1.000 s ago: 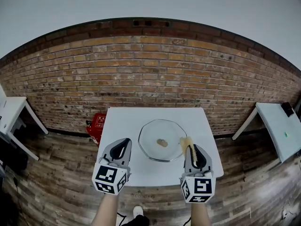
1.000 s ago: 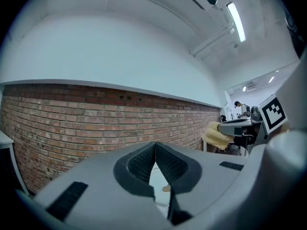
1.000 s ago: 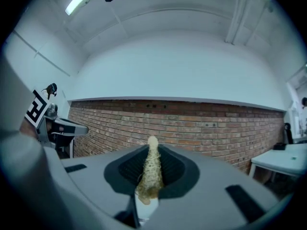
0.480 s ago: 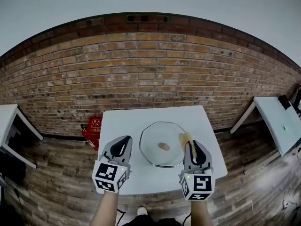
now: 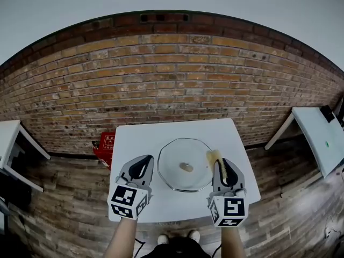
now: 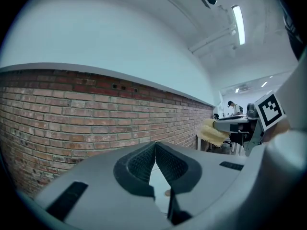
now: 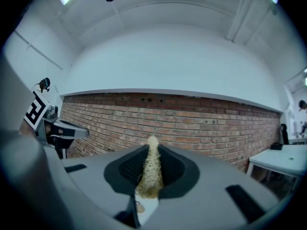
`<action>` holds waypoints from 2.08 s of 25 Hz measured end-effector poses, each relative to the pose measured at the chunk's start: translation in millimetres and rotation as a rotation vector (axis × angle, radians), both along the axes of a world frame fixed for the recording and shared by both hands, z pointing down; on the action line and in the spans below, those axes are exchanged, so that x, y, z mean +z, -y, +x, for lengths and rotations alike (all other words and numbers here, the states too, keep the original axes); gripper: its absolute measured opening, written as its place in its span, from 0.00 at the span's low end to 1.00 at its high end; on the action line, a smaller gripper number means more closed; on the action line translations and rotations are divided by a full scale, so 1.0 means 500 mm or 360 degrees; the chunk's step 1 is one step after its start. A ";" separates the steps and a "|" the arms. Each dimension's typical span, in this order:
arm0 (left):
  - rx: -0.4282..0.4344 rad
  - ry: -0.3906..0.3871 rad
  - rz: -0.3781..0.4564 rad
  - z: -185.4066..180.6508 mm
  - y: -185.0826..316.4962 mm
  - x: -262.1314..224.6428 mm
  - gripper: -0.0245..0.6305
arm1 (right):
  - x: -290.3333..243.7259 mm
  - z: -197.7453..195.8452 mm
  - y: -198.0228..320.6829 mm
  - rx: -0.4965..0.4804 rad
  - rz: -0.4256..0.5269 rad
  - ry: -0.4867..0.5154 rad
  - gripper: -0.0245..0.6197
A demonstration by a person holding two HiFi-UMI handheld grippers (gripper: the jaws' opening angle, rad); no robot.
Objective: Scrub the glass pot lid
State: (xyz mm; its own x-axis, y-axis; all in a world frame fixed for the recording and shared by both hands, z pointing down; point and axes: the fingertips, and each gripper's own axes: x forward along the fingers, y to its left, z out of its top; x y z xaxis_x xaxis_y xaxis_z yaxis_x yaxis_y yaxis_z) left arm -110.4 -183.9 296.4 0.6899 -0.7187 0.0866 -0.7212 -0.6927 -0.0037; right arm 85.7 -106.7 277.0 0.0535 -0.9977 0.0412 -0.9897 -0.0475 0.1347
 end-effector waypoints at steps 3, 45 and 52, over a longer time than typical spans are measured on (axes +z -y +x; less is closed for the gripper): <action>-0.0030 0.0019 -0.0006 0.013 -0.003 0.003 0.06 | 0.007 0.020 0.003 -0.0029 -0.0010 0.0016 0.13; -0.0185 0.0161 -0.0241 0.069 0.072 0.170 0.06 | 0.170 0.077 0.115 -0.0178 -0.0192 0.0114 0.13; -0.0195 0.0204 -0.0301 0.073 0.070 0.237 0.06 | 0.238 0.092 0.115 -0.0167 -0.0275 0.0139 0.13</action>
